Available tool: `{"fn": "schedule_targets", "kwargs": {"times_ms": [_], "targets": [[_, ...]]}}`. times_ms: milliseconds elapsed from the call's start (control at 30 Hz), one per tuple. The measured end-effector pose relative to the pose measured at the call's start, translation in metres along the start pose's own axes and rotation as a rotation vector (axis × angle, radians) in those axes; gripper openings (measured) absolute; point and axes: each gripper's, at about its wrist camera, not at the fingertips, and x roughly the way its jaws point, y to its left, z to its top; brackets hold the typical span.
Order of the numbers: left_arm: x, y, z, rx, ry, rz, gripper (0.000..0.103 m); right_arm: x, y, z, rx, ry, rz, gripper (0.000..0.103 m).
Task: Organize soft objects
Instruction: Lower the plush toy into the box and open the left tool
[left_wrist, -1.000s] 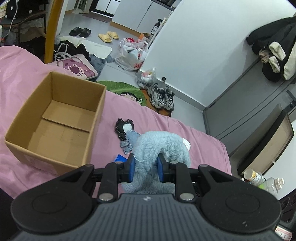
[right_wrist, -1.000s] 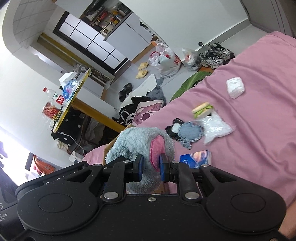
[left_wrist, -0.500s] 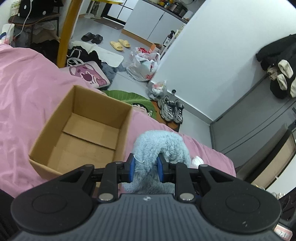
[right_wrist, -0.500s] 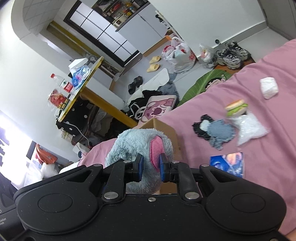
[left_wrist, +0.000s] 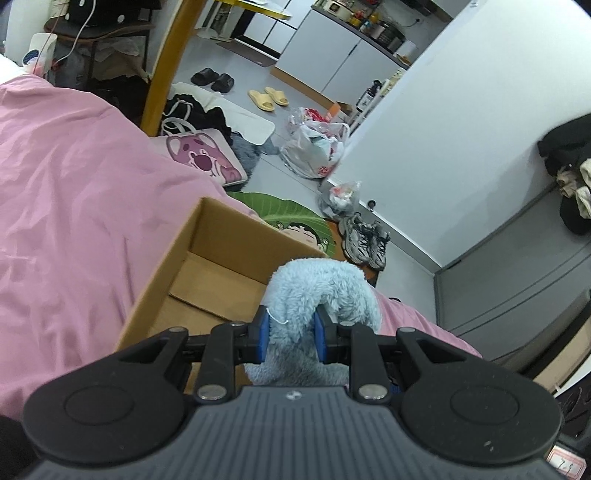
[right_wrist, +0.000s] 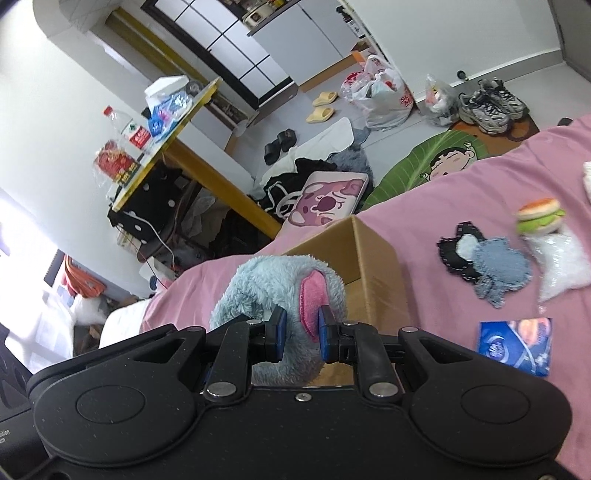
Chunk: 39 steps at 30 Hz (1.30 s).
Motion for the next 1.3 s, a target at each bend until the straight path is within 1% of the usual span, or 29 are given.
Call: {"fn": "schedule_targets", "kwargs": {"times_ms": [367, 633, 767, 833, 900, 967, 1033, 1100, 1167, 1233, 1300], "targets": [[0.028, 0.037, 0.023, -0.046, 0.012, 0.031, 0.023, 0.044, 0.008, 0.003, -0.005, 0.045, -0.017, 0.018], [0.048, 0.053, 0.033, -0.07, 0.029, 0.051, 0.023, 0.065, 0.008, 0.006, -0.007, 0.069, -0.037, 0.018], [0.057, 0.057, 0.037, -0.079, 0.037, 0.061, 0.024, 0.072, 0.006, 0.006, 0.003, 0.091, -0.029, 0.025], [0.06, 0.057, 0.038, -0.082, 0.038, 0.069, 0.024, 0.073, 0.005, 0.006, 0.012, 0.1, -0.012, 0.026], [0.063, 0.059, 0.039, -0.086, 0.042, 0.086, 0.025, 0.072, 0.004, 0.006, 0.014, 0.101, 0.005, 0.028], [0.065, 0.06, 0.041, -0.091, 0.054, 0.113, 0.025, 0.068, 0.005, 0.006, 0.015, 0.099, 0.007, 0.032], [0.062, 0.061, 0.042, -0.095, 0.05, 0.107, 0.028, 0.065, 0.005, 0.007, 0.015, 0.096, 0.007, 0.033], [0.059, 0.06, 0.043, -0.085, 0.04, 0.106, 0.028, 0.06, 0.006, 0.007, 0.013, 0.093, 0.003, 0.036], [0.055, 0.056, 0.044, -0.074, 0.036, 0.11, 0.028, 0.053, 0.006, 0.006, 0.005, 0.083, -0.003, 0.044], [0.052, 0.054, 0.045, -0.07, 0.032, 0.111, 0.029, 0.046, 0.005, 0.006, 0.003, 0.08, 0.0, 0.046], [0.047, 0.051, 0.044, -0.071, 0.029, 0.113, 0.035, 0.039, 0.005, 0.006, -0.001, 0.078, -0.001, 0.048]]}}
